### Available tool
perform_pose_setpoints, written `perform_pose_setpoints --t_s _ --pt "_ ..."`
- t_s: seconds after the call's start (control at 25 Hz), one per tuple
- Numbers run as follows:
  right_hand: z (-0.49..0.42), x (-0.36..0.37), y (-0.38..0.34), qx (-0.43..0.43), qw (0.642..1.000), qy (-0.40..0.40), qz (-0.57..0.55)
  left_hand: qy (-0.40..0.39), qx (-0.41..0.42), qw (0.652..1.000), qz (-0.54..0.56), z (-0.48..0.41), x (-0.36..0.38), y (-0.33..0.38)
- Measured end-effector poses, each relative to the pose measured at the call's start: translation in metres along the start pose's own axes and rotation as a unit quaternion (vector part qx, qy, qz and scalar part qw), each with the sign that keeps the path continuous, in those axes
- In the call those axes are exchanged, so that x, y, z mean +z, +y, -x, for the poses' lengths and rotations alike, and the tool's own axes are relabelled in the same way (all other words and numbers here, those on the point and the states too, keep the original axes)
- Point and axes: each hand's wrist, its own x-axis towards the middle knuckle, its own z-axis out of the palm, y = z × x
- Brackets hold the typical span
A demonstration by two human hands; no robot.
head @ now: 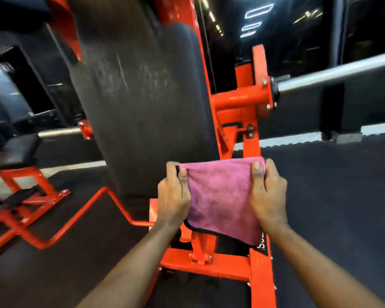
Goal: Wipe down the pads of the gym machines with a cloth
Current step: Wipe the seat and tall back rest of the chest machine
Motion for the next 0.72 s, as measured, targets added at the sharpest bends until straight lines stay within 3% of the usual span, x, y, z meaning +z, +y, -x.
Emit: perform_pose_setpoints --t_s 0.12,0.24,0.4,0.52,0.72 --pt "0.037 0.033 0.039 -0.05 0.997 0.059 0.017 0.009 0.082 0.995 0.047 0.017 0.014 -0.062" --pt "0.08 0.063 0.034 -0.062 0.992 0.101 0.031 -0.003 0.147 0.986 0.081 0.018 -0.009 -0.099" --pt "0.119 0.08 -0.019 -0.068 0.987 0.128 0.064 -0.049 0.198 0.974 0.097 0.004 -0.084 -0.107" --pt "0.152 0.088 -0.074 -0.093 0.979 0.146 0.111 -0.04 0.228 0.969 0.092 0.002 -0.149 -0.108" --pt "0.185 0.091 -0.172 -0.066 0.973 0.157 0.156 -0.042 0.195 0.975 0.095 0.003 -0.253 -0.095"
